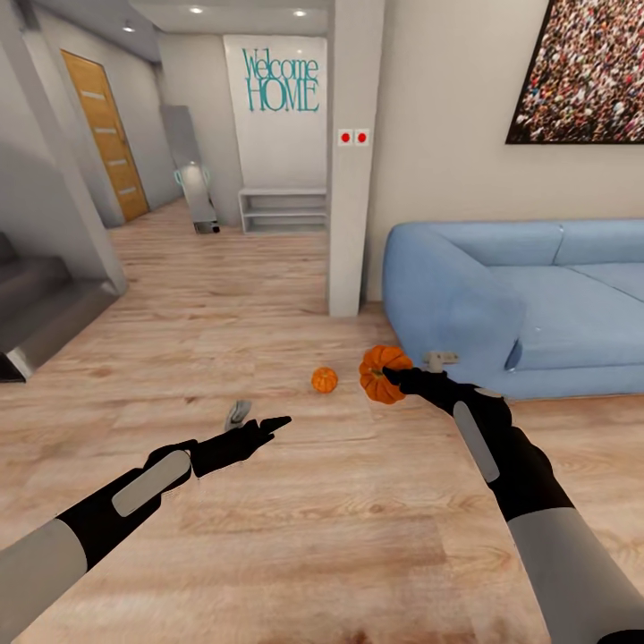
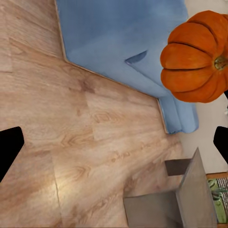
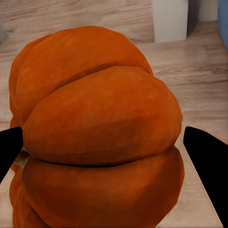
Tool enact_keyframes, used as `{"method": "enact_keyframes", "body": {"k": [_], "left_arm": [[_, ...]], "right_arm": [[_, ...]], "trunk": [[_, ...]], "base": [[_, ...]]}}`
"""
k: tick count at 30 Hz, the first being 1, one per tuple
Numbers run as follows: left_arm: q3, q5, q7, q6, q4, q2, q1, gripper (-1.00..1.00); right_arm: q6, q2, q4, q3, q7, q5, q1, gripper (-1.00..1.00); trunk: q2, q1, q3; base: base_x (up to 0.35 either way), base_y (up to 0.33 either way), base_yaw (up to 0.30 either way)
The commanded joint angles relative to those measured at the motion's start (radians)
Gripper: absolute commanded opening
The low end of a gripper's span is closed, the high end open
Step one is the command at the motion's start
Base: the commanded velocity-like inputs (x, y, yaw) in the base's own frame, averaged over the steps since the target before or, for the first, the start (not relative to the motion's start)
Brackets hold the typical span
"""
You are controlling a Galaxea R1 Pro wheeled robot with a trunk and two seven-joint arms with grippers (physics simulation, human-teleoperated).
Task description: Place each of the two pumpkins and all three candles from the living room inside a cabinet in the living room (use any cabinet), then make sure every cabinet is closed, and position the cauldron so it is next to a table in the living room.
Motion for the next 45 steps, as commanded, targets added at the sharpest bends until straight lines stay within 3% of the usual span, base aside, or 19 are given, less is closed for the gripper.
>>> {"method": "enact_keyframes", "body": {"k": [1, 22, 25, 26, 27, 29, 30, 37, 45], "left_arm": [[0.000, 0.000, 0.000, 0.000, 0.000, 0.000, 0.000, 1.00], [0.000, 0.000, 0.000, 0.000, 0.001, 0.001, 0.000, 1.00], [0.000, 0.000, 0.000, 0.000, 0.002, 0.001, 0.000, 1.00], [0.000, 0.000, 0.000, 0.000, 0.002, 0.001, 0.000, 1.00], [0.000, 0.000, 0.000, 0.000, 0.002, 0.001, 0.000, 1.00], [0.000, 0.000, 0.001, 0.000, 0.002, 0.000, 0.000, 1.00], [-0.001, 0.000, 0.001, 0.000, 0.002, 0.000, 0.000, 1.00], [-0.001, 0.000, 0.001, -0.001, 0.003, 0.000, 0.000, 1.00], [-0.001, 0.000, 0.001, 0.000, 0.003, 0.000, 0.000, 1.00]], "right_arm": [[0.000, 0.000, -0.001, 0.000, 0.000, -0.003, 0.000, -1.00], [0.003, -0.005, -0.042, -0.004, 0.001, -0.004, 0.001, -1.00], [0.031, -0.009, -0.049, -0.005, 0.047, -0.061, 0.001, -1.00], [0.083, -0.017, -0.054, -0.006, 0.106, -0.134, 0.001, -1.00], [0.105, -0.026, -0.055, -0.007, 0.138, -0.170, 0.001, -1.00], [0.135, -0.065, -0.056, -0.015, 0.212, -0.239, 0.001, -1.00], [0.148, -0.101, -0.056, -0.020, 0.276, -0.278, 0.001, -1.00], [0.156, -0.133, -0.055, -0.023, 0.454, -0.312, 0.001, -1.00], [0.157, -0.135, -0.055, -0.023, 0.478, -0.315, 0.001, -1.00]], "trunk": [[0.000, 0.000, 0.000], [0.000, 0.000, 0.000], [0.000, 0.000, 0.000], [0.000, 0.000, 0.000], [0.000, 0.000, 0.000], [0.000, 0.000, 0.000], [0.000, 0.000, 0.000], [0.000, 0.000, 0.000], [0.000, 0.000, 0.000]], "base": [[0.337, 0.107, 0.000], [0.337, 0.107, 0.000], [0.337, 0.107, 0.000], [0.337, 0.107, 0.000], [0.337, 0.108, 0.000], [0.337, 0.108, 0.000], [0.337, 0.108, 0.000], [0.337, 0.108, 0.000], [0.337, 0.108, 0.000]]}}
